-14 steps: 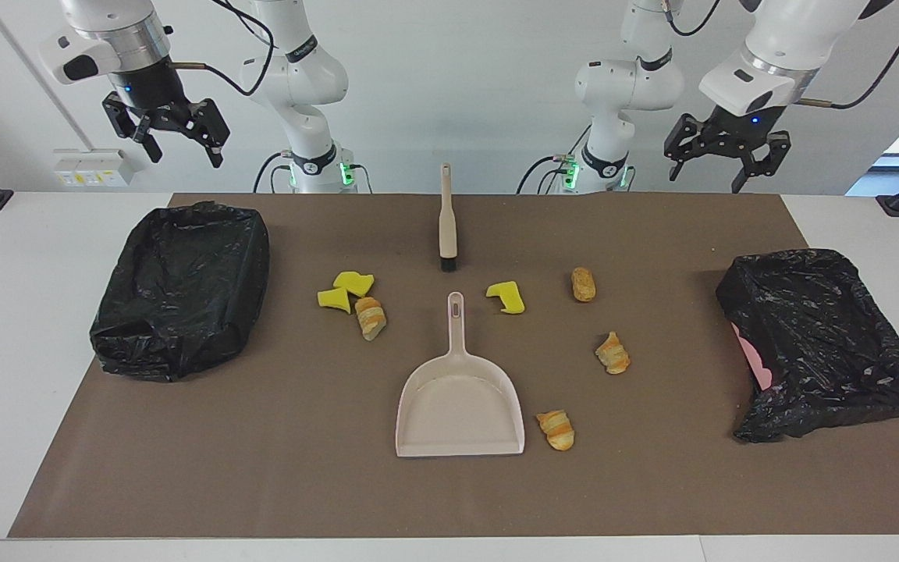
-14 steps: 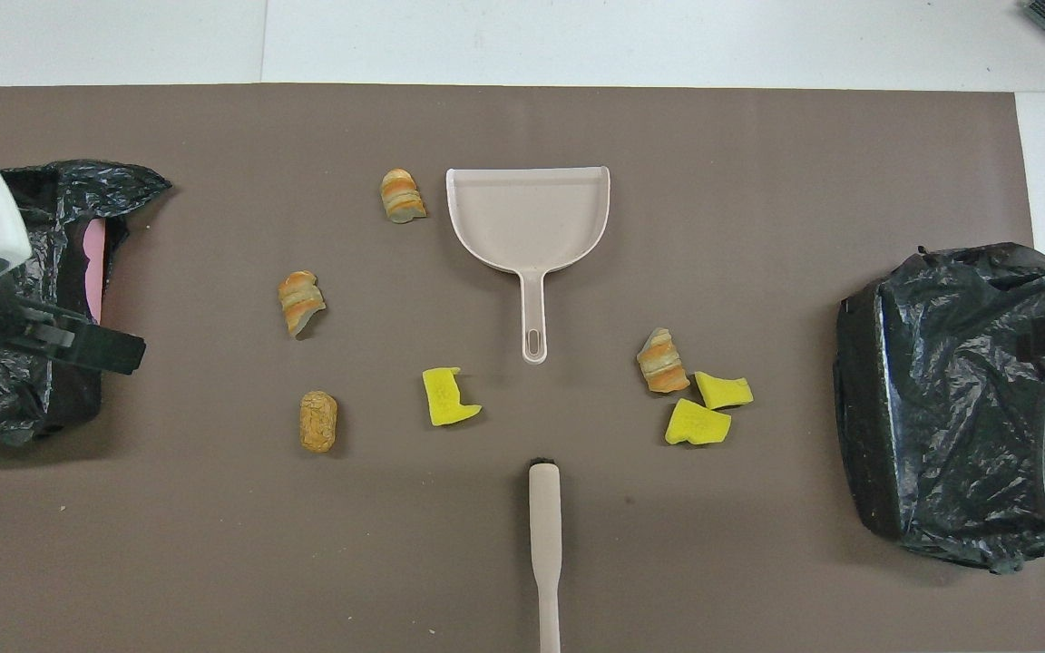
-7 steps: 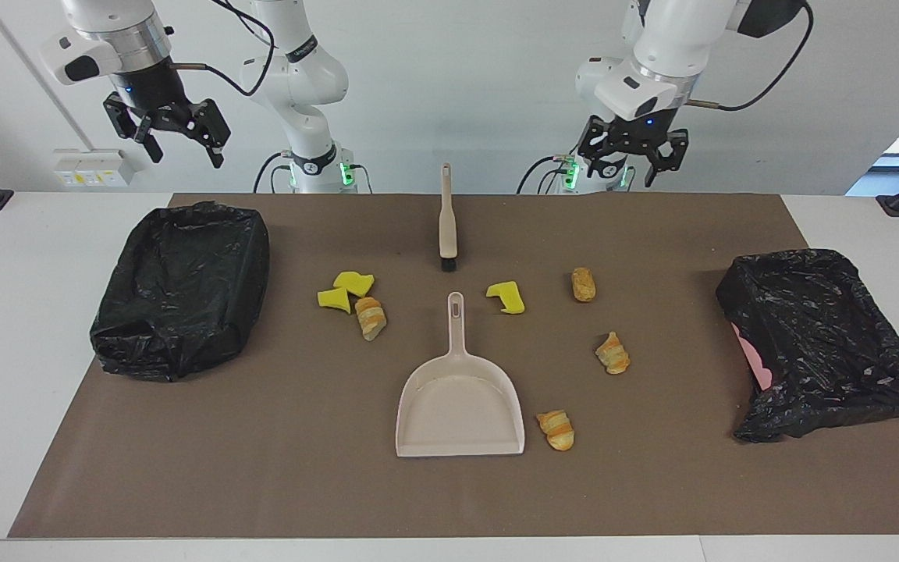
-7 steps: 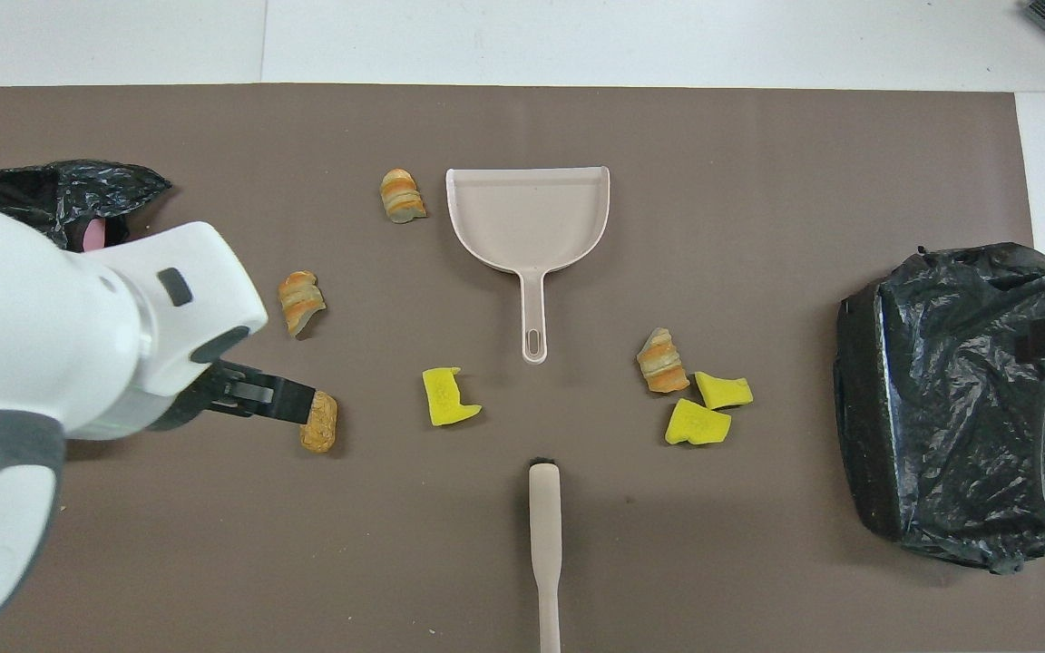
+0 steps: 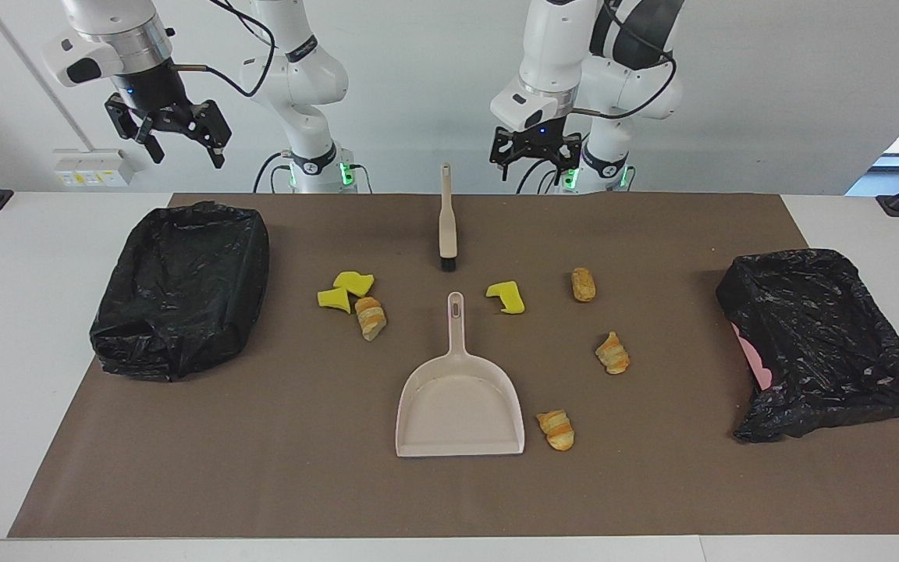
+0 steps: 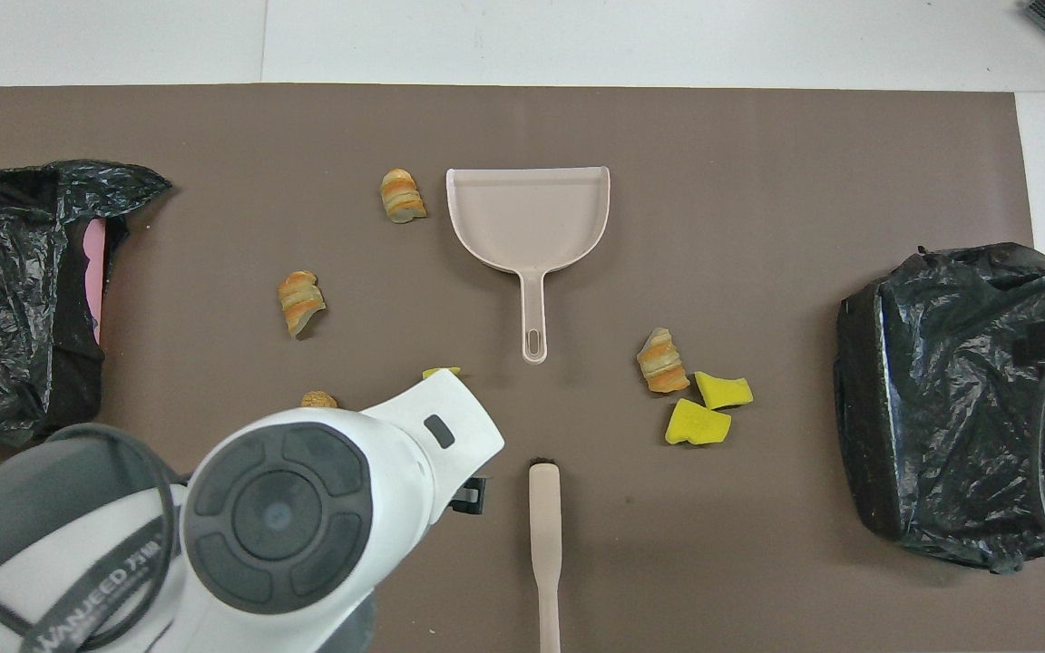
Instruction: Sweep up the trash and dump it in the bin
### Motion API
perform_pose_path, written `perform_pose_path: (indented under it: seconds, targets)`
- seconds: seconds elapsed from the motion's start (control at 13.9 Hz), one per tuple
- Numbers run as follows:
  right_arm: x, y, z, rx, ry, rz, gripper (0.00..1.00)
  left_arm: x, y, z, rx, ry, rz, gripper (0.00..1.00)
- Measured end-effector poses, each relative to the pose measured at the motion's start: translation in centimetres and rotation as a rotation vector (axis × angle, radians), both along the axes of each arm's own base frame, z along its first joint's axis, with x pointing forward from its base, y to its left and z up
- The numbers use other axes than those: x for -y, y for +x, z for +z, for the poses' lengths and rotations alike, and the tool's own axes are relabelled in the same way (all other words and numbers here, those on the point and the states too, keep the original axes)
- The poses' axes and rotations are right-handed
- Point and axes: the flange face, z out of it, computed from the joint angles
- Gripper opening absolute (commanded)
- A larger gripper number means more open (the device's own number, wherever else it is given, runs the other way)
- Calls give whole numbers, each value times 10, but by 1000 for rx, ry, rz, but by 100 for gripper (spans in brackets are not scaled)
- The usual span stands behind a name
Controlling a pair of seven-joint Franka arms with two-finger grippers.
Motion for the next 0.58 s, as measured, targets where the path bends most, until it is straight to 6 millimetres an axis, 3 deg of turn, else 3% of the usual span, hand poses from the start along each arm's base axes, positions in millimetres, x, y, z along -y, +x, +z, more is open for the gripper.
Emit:
perform_pose_path:
  seconds: [0.29, 0.58]
  targets:
    - [1, 0, -2, -5, 0, 0, 100, 40, -54, -51, -11, -4, -2, 100]
    - [2, -2, -3, -8, 1, 18, 100, 63, -82, -99, -56, -26, 3, 100]
